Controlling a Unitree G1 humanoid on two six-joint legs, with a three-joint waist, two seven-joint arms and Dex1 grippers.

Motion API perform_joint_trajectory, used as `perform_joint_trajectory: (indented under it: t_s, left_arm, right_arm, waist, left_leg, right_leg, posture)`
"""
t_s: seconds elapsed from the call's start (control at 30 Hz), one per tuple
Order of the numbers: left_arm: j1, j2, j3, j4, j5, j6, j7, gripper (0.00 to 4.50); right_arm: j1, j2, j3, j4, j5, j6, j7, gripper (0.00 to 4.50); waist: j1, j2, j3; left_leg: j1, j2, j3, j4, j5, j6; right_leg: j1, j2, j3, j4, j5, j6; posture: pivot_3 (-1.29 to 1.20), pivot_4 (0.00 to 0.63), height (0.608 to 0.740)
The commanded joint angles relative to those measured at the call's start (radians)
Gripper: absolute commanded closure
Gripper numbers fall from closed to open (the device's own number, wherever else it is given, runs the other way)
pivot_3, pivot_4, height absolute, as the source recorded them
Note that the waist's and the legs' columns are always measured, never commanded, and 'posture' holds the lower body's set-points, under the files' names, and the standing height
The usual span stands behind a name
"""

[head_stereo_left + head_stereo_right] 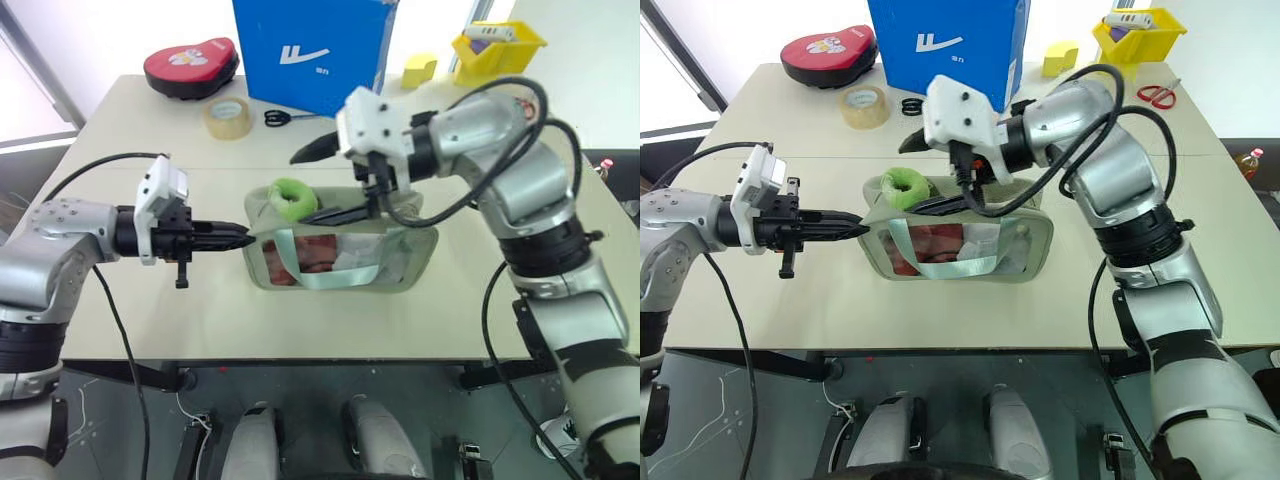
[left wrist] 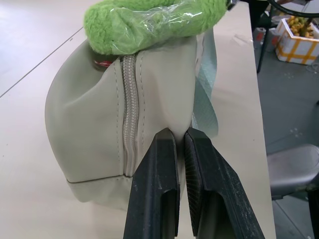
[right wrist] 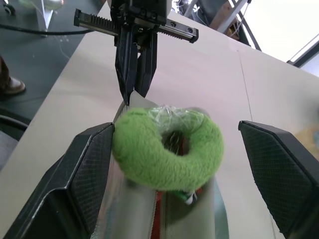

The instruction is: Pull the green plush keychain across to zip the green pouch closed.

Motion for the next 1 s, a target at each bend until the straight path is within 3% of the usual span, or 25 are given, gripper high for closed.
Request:
perform_joint_trajectory:
  t_s: [0.03,0.23,0.47,0.73,1.0]
  left_arm:
    - [0.005,0.007,0.000,-0.023,0.005,0.004,0.006,4.50]
    - [0.008,0.005,-0.007,-0.017,0.011,-0.005,0.007,4.50]
    - [0.016,0.009,-0.005,-0.010,0.015,-0.011,0.007,4.50]
    - [0.042,0.012,0.003,-0.008,0.021,-0.016,0.025,4.50]
    - [0.065,0.015,0.019,-0.005,0.017,-0.016,0.044,4.50]
  right_arm:
    - [-0.028,0.007,0.000,0.015,-0.034,-0.013,-0.004,1.27]
    - [-0.018,-0.016,-0.011,0.004,-0.032,-0.012,0.043,4.33]
    - [-0.015,-0.048,-0.032,0.029,-0.047,-0.009,0.050,4.42]
    - [0.060,-0.226,-0.130,0.020,-0.028,-0.034,0.115,4.42]
    - [0.135,-0.358,-0.203,0.057,-0.062,-0.038,0.080,4.42]
  waist:
    - [-0.001,0.000,0.000]
    - [-0.002,0.000,0.000]
    - [-0.002,0.000,0.000]
    - [0.000,0.000,0.000]
    - [-0.002,0.000,0.000]
  left_leg:
    - [0.000,0.000,0.000,0.000,0.000,0.000]
    - [0.001,0.000,0.000,0.000,0.000,0.000]
    - [0.001,0.000,0.000,0.000,0.000,0.000]
    - [0.001,0.000,0.000,0.000,0.000,0.000]
    - [0.001,0.000,0.001,0.000,0.000,0.000]
  right_leg:
    - [0.000,0.000,0.000,0.000,0.000,0.000]
    - [0.000,0.001,0.000,0.001,0.000,0.000]
    - [0.000,0.001,0.000,0.001,0.000,0.000]
    - [0.001,0.001,0.000,0.000,0.000,0.000]
    - [0.001,0.001,0.000,0.000,0.000,0.000]
  posture:
    - [0.00,0.150,0.737]
    - [0.00,0.150,0.737]
    - [0.00,0.150,0.737]
    - [0.00,0.150,0.737]
    - [0.00,0.150,0.737]
